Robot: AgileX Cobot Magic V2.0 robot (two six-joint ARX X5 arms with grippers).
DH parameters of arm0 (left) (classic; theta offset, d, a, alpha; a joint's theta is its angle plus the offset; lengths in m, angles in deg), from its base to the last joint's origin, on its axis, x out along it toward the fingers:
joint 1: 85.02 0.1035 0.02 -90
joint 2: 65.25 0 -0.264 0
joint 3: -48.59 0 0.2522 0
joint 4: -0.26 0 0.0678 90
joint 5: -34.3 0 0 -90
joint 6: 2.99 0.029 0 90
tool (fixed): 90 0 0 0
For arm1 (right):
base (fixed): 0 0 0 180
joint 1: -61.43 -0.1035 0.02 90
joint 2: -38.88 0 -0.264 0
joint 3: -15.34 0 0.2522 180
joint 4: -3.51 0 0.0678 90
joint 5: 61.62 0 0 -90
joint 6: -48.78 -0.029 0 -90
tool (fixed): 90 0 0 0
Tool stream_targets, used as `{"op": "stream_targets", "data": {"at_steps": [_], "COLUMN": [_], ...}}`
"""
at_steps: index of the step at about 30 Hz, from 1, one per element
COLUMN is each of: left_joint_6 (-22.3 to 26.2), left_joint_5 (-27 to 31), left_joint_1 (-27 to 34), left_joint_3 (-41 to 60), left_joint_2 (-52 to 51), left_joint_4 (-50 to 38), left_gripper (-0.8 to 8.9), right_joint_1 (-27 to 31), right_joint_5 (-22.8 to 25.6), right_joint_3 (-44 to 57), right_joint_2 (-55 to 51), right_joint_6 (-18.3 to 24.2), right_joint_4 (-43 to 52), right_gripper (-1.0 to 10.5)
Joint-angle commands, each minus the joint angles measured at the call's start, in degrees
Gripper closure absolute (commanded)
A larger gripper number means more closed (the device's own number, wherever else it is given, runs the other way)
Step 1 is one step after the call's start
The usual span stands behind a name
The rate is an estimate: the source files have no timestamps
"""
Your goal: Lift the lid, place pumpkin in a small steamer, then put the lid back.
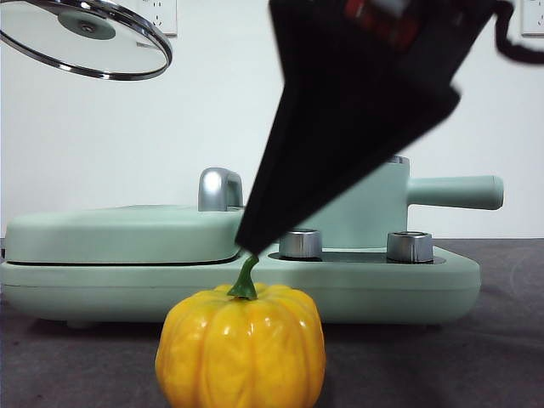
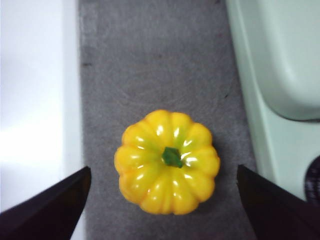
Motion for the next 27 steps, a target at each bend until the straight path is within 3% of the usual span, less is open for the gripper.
{"op": "stream_targets", "data": {"at_steps": [1,14,18,27], "left_joint_6": [-0.2,0.2,0.2,1.1], "left_joint_5": [-0.1,0.0,0.0,0.0], "left_joint_1": [-0.2,0.3,0.3,0.3], "left_joint_3": [-0.9,-0.9,-0.9,-0.9], "left_joint_2": [0.0,0.0,0.0,0.0], "left_joint_4": [-1.8,-1.8,-1.8,-1.8], "left_gripper": [7.97,7.97,7.97,7.97], "right_joint_1": [-0.7,-0.6,-0.6,-0.5], "right_joint_5": [-0.1,0.1,0.0,1.9], "right_joint_3": [-1.0,-1.0,-1.0,-2.3], "right_joint_2": [2.6,11.8,12.2,3.9], "right_joint_6": [-0.8,-1.1,-4.0,-14.7], "right_joint_4": [1.6,5.9,5.2,-7.2], "right_gripper": [4.8,4.9,6.1,6.2]}}
